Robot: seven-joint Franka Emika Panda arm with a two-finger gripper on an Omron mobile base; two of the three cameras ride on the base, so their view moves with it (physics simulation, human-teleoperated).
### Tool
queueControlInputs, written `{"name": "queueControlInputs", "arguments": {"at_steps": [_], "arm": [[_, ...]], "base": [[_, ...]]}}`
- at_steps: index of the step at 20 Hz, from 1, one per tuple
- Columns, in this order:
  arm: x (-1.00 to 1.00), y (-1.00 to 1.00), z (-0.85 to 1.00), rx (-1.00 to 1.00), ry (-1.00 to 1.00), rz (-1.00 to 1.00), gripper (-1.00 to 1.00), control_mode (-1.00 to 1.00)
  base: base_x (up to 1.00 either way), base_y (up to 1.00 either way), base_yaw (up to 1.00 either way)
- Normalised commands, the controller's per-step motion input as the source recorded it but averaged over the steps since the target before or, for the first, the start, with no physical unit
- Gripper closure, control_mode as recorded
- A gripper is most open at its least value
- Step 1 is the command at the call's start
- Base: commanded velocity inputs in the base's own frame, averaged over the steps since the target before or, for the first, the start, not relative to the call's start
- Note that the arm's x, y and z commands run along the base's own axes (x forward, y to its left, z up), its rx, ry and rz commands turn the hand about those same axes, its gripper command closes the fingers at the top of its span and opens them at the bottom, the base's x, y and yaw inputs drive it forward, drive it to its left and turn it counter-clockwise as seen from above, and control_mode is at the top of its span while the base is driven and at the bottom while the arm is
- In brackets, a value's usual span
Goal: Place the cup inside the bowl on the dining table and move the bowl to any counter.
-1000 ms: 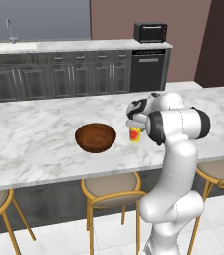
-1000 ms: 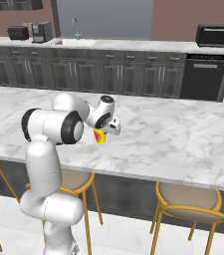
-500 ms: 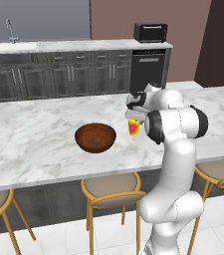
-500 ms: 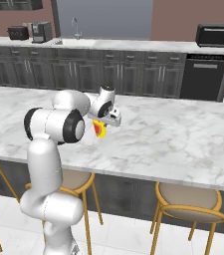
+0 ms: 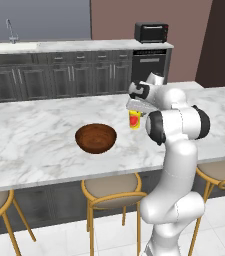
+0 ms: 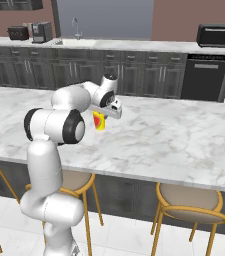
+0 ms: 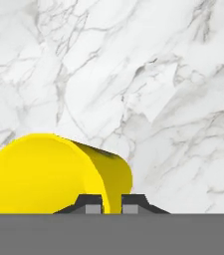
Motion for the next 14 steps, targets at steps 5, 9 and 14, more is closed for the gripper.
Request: {"name": "queueControlInputs", "arguments": {"at_steps": [5, 9, 14], "arm": [[-0.03, 0.01, 0.11, 0.03, -0.06, 0.00, 1.00, -1.00], [-0.05, 0.08, 0.11, 0.00, -0.17, 0.00, 1.00, -1.00], [-0.08, 0.16, 0.16, 0.00, -0.14, 0.00, 1.00, -1.00]], "base": [[0.00, 0.00, 0.00], [0.00, 0.00, 0.00], [0.00, 0.00, 0.00]]}}
